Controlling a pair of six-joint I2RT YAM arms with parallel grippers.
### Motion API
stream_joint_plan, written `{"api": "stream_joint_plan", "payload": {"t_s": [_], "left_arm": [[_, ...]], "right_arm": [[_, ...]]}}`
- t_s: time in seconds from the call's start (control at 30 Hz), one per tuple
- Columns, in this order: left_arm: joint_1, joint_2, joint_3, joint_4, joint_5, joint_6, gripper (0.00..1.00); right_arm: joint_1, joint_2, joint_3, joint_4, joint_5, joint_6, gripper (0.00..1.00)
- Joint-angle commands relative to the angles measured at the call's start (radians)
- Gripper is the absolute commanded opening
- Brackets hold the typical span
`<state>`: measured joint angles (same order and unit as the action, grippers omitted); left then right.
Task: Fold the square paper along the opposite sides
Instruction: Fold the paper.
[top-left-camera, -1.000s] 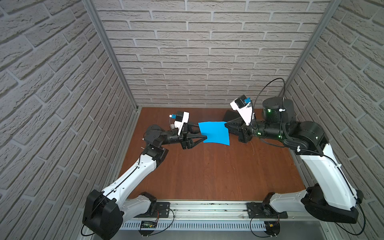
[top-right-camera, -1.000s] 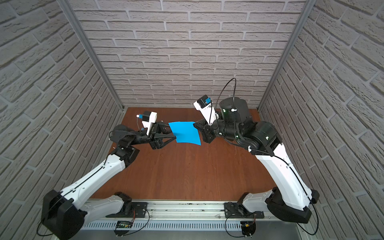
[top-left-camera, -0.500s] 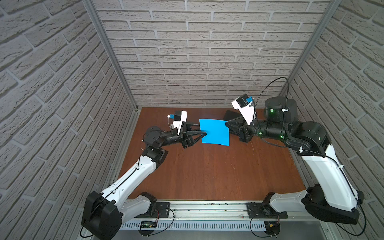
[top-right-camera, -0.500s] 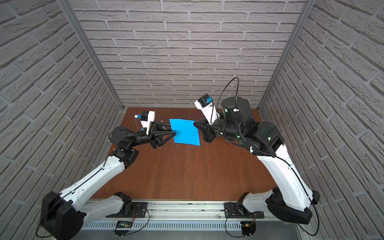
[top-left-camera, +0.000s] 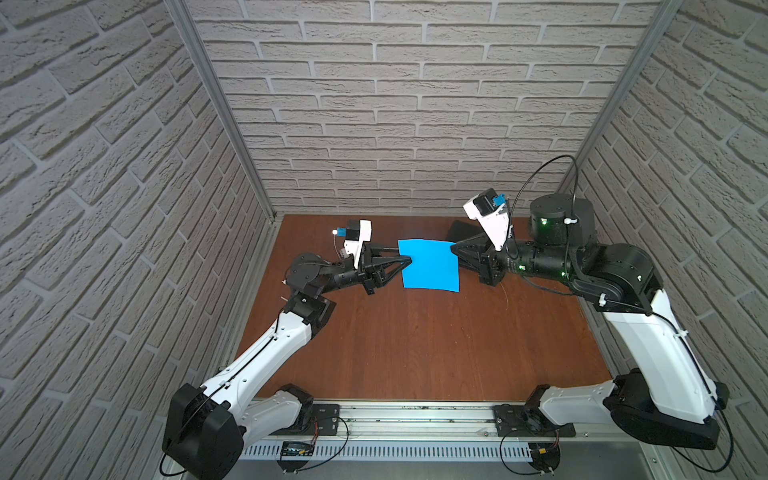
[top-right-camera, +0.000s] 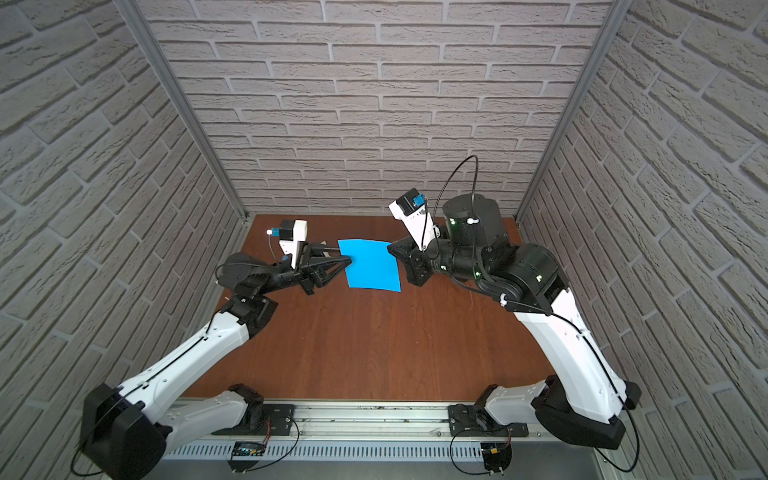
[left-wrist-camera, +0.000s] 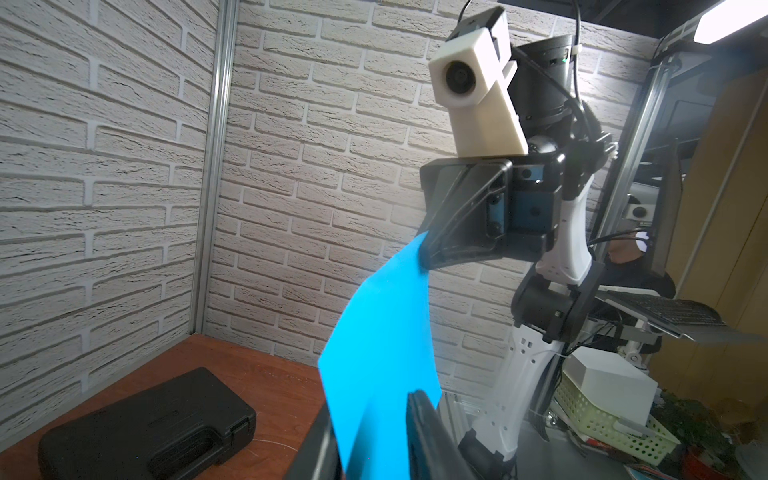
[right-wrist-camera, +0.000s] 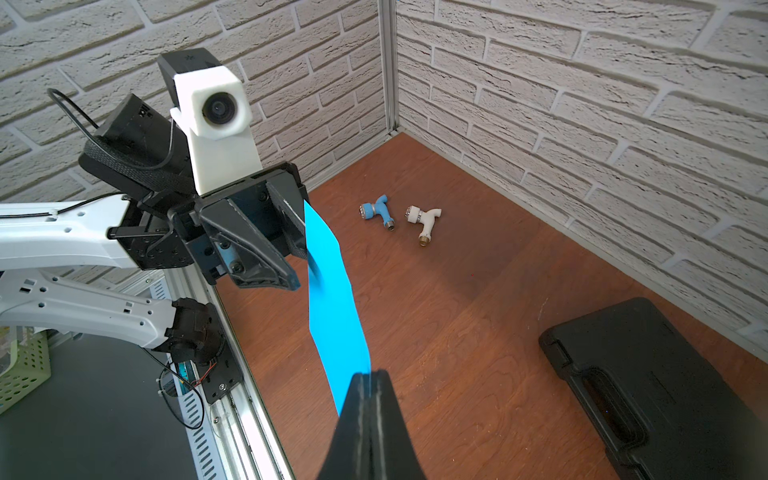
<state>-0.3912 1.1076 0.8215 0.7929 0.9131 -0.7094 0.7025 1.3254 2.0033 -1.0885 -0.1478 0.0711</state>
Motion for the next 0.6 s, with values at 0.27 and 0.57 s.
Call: {"api": "stream_joint_plan", "payload": {"t_s": [0.27,0.57], "left_arm": [[-0.005,-0.012,0.010,0.054,-0.005,0.007,0.17],[-0.003,-0.013,0.025,0.027,-0.001,0.017,0.08]], "right_arm": [[0.008,-0.013,-0.001,0.036,-0.009,-0.005,0.03],[0.008,-0.012,0.000,0.030,-0.007,-0.010,0.03]]}}
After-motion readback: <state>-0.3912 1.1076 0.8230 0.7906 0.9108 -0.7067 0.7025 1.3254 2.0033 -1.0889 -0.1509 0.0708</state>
